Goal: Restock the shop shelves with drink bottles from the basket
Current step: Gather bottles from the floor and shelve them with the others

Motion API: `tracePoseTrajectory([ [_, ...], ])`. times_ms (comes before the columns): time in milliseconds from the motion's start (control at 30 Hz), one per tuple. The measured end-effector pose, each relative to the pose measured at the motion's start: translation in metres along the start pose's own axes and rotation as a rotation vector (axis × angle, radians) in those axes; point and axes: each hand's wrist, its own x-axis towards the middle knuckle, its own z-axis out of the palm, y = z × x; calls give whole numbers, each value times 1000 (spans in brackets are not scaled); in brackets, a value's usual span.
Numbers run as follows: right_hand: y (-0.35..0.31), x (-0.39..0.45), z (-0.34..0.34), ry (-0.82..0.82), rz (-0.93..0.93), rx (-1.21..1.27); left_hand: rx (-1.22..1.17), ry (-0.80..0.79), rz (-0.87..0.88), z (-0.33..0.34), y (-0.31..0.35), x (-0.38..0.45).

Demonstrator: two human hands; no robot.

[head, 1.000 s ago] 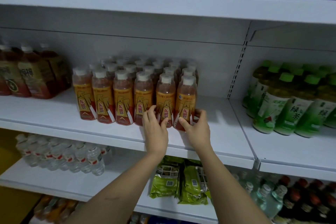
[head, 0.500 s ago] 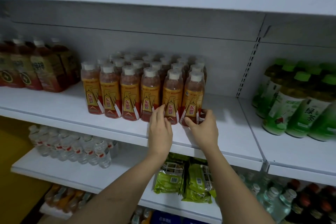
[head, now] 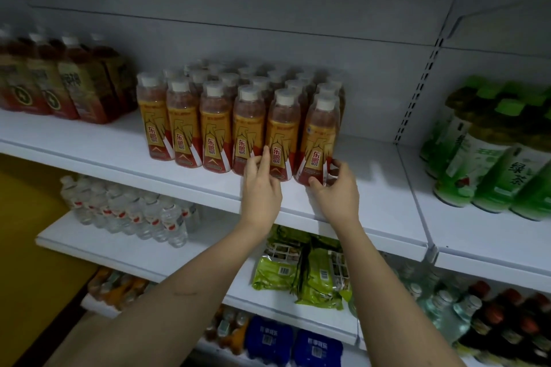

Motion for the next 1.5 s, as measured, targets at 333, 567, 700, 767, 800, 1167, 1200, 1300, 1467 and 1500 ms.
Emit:
tracePoseTrajectory([
  [333, 3, -5, -3, -10, -7, -40, -253, -24, -99, -32, -3, -37],
  [567, -6, -52, -14, 42, -21, 63, 154, -127, -203, -109, -88, -137],
  [700, -23, -110, -4, 6, -16, 186, 383, -330, -523, -169, -133, -200],
  [767, -29, -153, 13, -118, -39, 173, 486, -465, -621, -202, -143, -239],
  [800, -30, -175, 24, -209, -57, 146, 520, -511, -629, -217, -145, -259],
  [1167, -67, -447, 136, -1183, -384, -374, 508, -441, -1030, -403, -133, -452],
  [1200, -69, -463, 141, -1209, -417, -424, 505, -391, -1060, -414, -137, -462],
  [1300, -83, -522, 165, -1321, -528, -530, 488, -319, -1186, -461, -148, -502],
  [1467, -96, -583, 199, -1440, -644, -619, 336, -60, -1287, -505, -152, -536],
  [1500, -99, -591, 207, -1446, -672, -637, 283, -32, -1331, -510, -154, -541],
])
